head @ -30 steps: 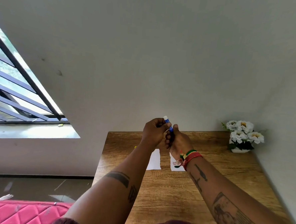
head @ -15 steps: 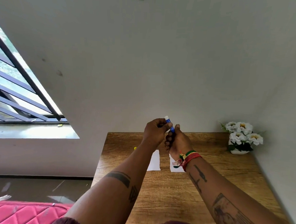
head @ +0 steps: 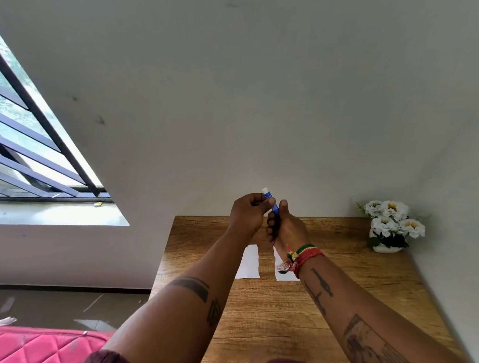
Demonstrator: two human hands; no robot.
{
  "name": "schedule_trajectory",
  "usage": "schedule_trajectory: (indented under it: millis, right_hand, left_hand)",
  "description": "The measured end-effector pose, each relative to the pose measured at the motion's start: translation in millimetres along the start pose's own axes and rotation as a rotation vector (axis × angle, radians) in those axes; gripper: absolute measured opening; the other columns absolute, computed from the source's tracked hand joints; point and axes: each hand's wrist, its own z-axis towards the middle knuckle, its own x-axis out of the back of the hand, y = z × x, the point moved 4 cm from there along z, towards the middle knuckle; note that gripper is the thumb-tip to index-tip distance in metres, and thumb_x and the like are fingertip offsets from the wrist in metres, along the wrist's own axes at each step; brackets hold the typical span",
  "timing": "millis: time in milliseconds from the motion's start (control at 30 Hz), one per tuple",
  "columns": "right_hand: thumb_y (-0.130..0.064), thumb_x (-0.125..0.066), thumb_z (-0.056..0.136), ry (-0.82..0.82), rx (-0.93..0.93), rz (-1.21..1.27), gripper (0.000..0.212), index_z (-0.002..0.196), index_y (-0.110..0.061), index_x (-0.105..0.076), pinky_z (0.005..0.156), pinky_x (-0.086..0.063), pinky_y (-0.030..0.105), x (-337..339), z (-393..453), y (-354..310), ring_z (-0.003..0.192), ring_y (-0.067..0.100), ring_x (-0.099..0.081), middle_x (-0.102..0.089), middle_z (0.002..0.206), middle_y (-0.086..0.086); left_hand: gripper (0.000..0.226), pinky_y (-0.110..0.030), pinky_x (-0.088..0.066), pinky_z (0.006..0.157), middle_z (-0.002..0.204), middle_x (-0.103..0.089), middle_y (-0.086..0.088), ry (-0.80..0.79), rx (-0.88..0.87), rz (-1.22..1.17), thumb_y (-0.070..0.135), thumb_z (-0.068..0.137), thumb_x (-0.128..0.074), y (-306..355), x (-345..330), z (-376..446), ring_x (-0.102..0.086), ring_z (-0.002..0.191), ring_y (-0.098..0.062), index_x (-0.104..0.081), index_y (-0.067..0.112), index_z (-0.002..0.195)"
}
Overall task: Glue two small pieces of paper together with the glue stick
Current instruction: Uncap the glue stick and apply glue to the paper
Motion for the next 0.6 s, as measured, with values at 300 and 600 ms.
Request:
schedule_trajectory:
  millis: [300,600]
  right_hand:
    - [-0.044,-0.057,0.099,-0.105,0.055,0.068,0.044,0.119,-0.007,-0.068,0.056,-0.048,0.030,-1.7,-0.7,0.0,0.059,0.016,-0.059,-0.064,0.076,0.006]
    - [-0.057,-0.047,0.099,-0.118,0.054,0.053,0.052,0.089,-0.010,-0.065,0.053,-0.040,0.030,-4.1,-2.4,-1.4,0.052,0.016,-0.049,-0.054,0.063,0.002]
  left_hand:
    - [0.018,-0.021,-0.044,0.065,0.093,-0.073,0.014,0.014,0.010,-0.006,0.038,0.090,-0.076,1.3,4.1,1.1,-0.065,0.086,-0.001,-0.076,0.025,0.103]
    - [0.011,-0.020,-0.045,0.063,0.090,-0.073,0.017,0.001,0.027,-0.041,0.036,0.092,-0.075,4.3,2.6,-0.7,-0.066,0.082,-0.001,-0.074,0.030,0.101]
